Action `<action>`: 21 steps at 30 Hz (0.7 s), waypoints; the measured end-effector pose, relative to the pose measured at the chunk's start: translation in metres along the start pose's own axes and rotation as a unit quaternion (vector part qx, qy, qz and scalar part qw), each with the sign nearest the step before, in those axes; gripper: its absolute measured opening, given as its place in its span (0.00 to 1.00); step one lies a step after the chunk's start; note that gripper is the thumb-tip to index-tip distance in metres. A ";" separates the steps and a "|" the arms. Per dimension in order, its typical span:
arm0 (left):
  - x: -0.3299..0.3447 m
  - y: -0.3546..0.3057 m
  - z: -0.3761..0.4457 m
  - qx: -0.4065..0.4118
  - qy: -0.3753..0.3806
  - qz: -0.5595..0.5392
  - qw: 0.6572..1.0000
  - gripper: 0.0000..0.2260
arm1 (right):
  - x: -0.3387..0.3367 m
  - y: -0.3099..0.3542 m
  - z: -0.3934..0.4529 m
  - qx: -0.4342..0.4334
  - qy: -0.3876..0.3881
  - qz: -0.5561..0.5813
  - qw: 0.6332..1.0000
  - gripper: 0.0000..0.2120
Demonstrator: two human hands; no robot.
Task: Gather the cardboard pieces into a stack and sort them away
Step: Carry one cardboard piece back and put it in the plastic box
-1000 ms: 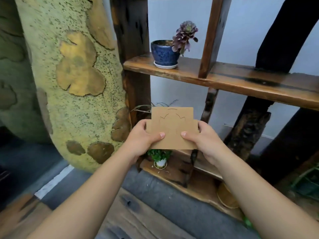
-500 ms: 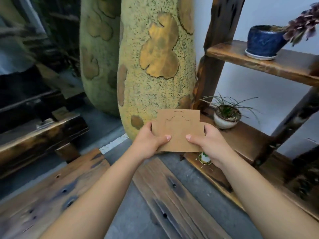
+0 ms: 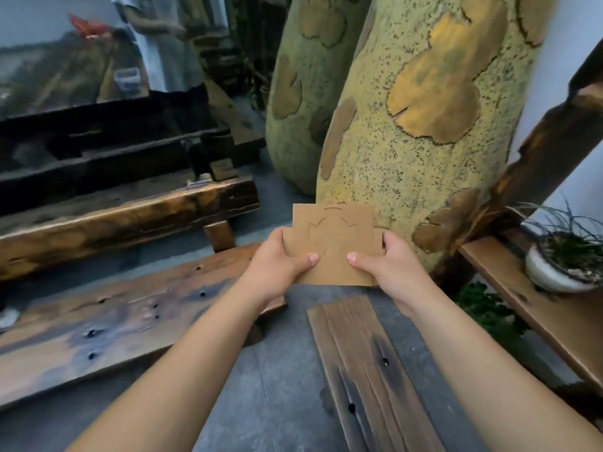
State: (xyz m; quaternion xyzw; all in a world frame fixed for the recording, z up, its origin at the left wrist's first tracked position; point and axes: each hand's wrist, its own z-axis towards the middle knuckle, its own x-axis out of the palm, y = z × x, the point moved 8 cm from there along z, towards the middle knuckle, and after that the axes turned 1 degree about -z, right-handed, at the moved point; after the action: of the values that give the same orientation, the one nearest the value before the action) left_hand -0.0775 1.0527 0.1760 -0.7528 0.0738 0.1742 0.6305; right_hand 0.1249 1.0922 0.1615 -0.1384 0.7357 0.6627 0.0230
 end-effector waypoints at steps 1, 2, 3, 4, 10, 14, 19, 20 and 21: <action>-0.009 0.006 -0.002 -0.014 -0.012 -0.001 1.000 0.20 | 0.012 0.001 0.006 -0.001 0.020 -0.009 1.000 0.19; -0.018 0.012 -0.005 -0.028 -0.026 -0.001 0.999 0.20 | 0.025 0.002 0.012 -0.003 0.040 -0.017 0.999 0.20; -0.027 0.019 -0.009 -0.043 -0.042 0.000 0.998 0.20 | 0.038 0.003 0.017 -0.006 0.058 -0.023 0.998 0.20; -0.037 0.027 -0.013 -0.059 -0.061 0.003 0.996 0.21 | 0.052 0.005 0.021 -0.012 0.077 -0.032 0.996 0.20; -0.100 0.072 -0.053 -0.124 -0.178 -0.024 0.976 0.22 | 0.147 0.012 0.035 -0.039 0.198 -0.085 0.976 0.17; -0.136 0.102 -0.099 -0.164 -0.269 -0.077 0.946 0.22 | 0.214 0.019 0.018 -0.062 0.291 -0.085 0.951 0.17; -0.173 0.142 -0.187 -0.200 -0.389 -0.126 0.890 0.18 | 0.303 0.026 -0.039 -0.091 0.420 -0.096 0.898 0.17; -0.175 0.146 -0.199 -0.202 -0.403 -0.130 0.883 0.17 | 0.311 0.025 -0.047 -0.093 0.433 -0.097 0.891 0.17; -0.178 0.151 -0.215 -0.208 -0.418 -0.133 0.874 0.17 | 0.322 0.026 -0.059 -0.098 0.451 -0.101 0.881 0.16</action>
State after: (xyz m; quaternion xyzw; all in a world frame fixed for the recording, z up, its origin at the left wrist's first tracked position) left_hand -0.2560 0.7944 0.1309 -0.7258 -0.3360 0.3985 0.4489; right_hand -0.1818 0.9805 0.1234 -0.4978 0.5799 0.5909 -0.2584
